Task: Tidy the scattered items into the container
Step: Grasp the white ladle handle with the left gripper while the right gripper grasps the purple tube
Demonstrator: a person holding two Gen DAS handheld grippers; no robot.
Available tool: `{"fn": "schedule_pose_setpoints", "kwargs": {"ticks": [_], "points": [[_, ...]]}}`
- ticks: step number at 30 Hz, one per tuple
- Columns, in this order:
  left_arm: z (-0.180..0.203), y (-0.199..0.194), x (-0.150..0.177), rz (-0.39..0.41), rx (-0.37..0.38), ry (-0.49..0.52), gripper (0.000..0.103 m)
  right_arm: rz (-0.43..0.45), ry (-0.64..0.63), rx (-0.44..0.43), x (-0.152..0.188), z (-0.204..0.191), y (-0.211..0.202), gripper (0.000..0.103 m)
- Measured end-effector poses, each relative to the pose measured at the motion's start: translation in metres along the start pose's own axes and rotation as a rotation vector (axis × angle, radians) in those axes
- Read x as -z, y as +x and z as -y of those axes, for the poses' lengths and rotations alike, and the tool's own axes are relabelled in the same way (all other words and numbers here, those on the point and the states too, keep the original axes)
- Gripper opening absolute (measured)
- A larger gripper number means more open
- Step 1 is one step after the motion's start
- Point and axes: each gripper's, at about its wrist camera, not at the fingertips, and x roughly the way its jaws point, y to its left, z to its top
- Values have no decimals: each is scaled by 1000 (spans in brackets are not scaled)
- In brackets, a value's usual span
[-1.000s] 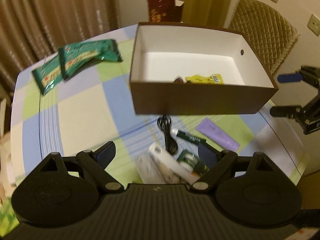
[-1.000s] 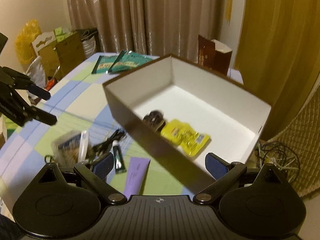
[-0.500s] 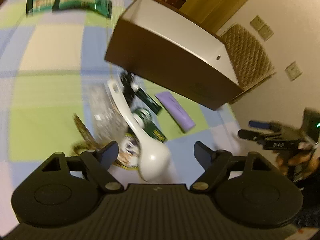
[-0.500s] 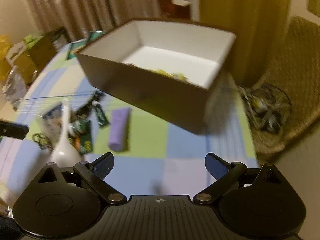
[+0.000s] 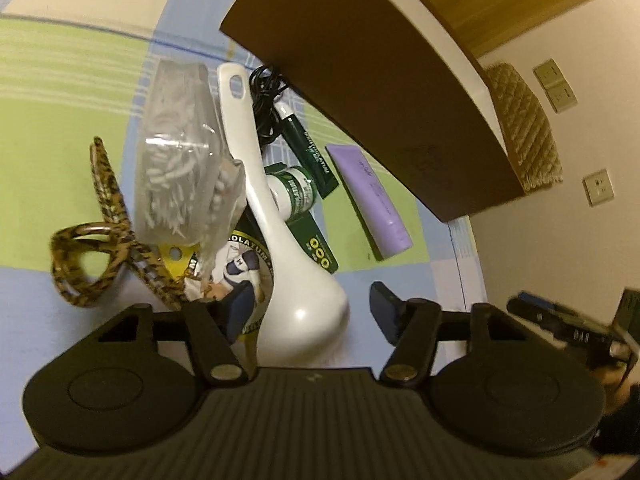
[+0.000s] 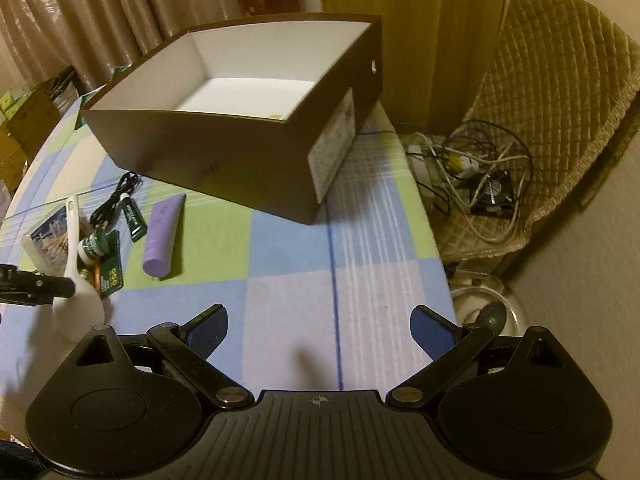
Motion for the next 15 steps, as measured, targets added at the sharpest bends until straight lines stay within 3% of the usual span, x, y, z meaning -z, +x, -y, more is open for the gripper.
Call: {"fn": "schedule_pose_setpoints", "kwargs": {"ticks": [3, 5, 10, 15], "points": [[-2, 8, -3, 11, 21, -37, 41, -9, 8, 6, 1, 4, 1, 95], [-3, 14, -5, -2, 25, -54, 24, -16, 12, 8, 2, 7, 3, 95], [4, 14, -8, 28, 42, -61, 11, -26, 12, 8, 0, 10, 6, 95], [18, 10, -10, 47, 22, -19, 9, -30, 13, -11, -2, 7, 11, 95]]}}
